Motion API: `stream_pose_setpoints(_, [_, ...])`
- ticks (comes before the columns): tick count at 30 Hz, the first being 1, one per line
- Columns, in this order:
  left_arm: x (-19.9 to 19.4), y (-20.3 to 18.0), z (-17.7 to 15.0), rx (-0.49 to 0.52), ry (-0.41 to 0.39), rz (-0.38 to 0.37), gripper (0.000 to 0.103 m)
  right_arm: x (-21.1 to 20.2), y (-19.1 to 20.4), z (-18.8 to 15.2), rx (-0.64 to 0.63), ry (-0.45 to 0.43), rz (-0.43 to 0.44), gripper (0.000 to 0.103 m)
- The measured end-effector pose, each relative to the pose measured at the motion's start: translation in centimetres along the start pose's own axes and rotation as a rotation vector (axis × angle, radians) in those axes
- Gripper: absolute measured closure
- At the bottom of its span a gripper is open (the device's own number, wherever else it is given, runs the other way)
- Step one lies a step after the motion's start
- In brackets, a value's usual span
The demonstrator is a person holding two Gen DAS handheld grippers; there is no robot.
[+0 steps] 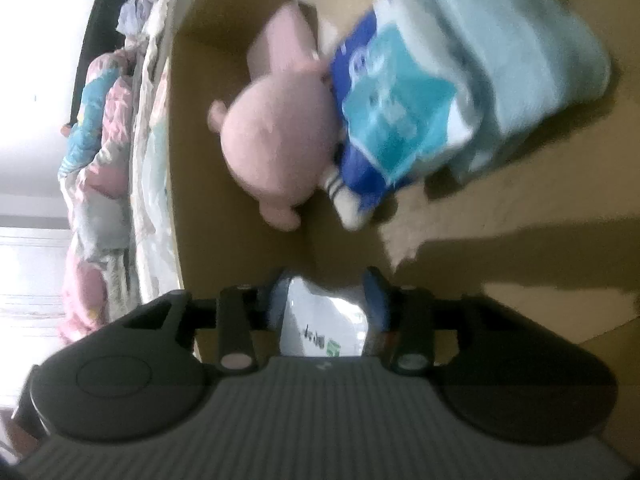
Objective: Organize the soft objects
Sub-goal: 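Carry the yogurt cup with the right gripper over the cardboard box and lower it, then move the right gripper back to the bed and grasp the orange-striped sock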
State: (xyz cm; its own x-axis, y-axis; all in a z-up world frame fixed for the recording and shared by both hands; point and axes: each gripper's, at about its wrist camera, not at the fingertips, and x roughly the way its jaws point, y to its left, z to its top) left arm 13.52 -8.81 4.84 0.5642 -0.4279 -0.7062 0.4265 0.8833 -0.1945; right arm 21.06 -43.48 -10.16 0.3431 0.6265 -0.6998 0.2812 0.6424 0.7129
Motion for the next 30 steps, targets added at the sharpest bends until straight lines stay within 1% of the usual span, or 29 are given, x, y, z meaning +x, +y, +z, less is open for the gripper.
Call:
stream_pose_setpoints(3, [-0.8,2.4,-1.3,-0.047,-0.006,0.053,0.043,-1.4,1.4,0.2,-0.055,-0.061,-0.020,0.054])
stream_pose_setpoints(8, [-1.6,5.2,-2.6,-0.104,-0.018,0.116,0.043,-3.2,5.5,0.4,-0.169,-0.143,-0.041,0.052])
stream_pose_setpoints(11, [-1.8,6.4,-2.9,-0.136,-0.027,0.131,0.043,-3.5,8.4,0.4,-0.241,-0.161,-0.022,0.050])
stream_pose_setpoints(13, [-1.6,7.1,-2.8,-0.160,-0.033,0.136,0.043,-3.2,10.5,0.3,-0.285,-0.153,-0.004,0.049])
stream_pose_setpoints(16, [-1.6,8.5,-2.5,-0.188,-0.052,0.141,0.043,-1.9,13.7,-0.2,-0.347,-0.122,0.020,0.049])
stream_pose_setpoints(19, [-0.9,9.7,-1.6,-0.196,-0.082,0.165,0.043,0.1,17.4,-0.4,-0.408,-0.068,0.054,0.049])
stream_pose_setpoints(21, [-0.3,10.5,-0.9,-0.196,-0.098,0.177,0.043,2.0,20.0,-0.4,-0.444,-0.023,0.081,0.049])
stream_pose_setpoints(23, [0.8,11.8,-0.2,-0.219,-0.102,0.164,0.043,4.2,22.4,-0.3,-0.474,0.025,0.099,0.049])
stream_pose_setpoints(26, [2.9,13.6,0.6,-0.268,-0.072,0.170,0.043,8.4,26.1,0.2,-0.510,0.103,0.095,0.049])
stream_pose_setpoints(30, [5.2,15.8,0.8,-0.328,-0.026,0.158,0.044,14.8,28.9,1.7,-0.507,0.197,0.051,0.049])
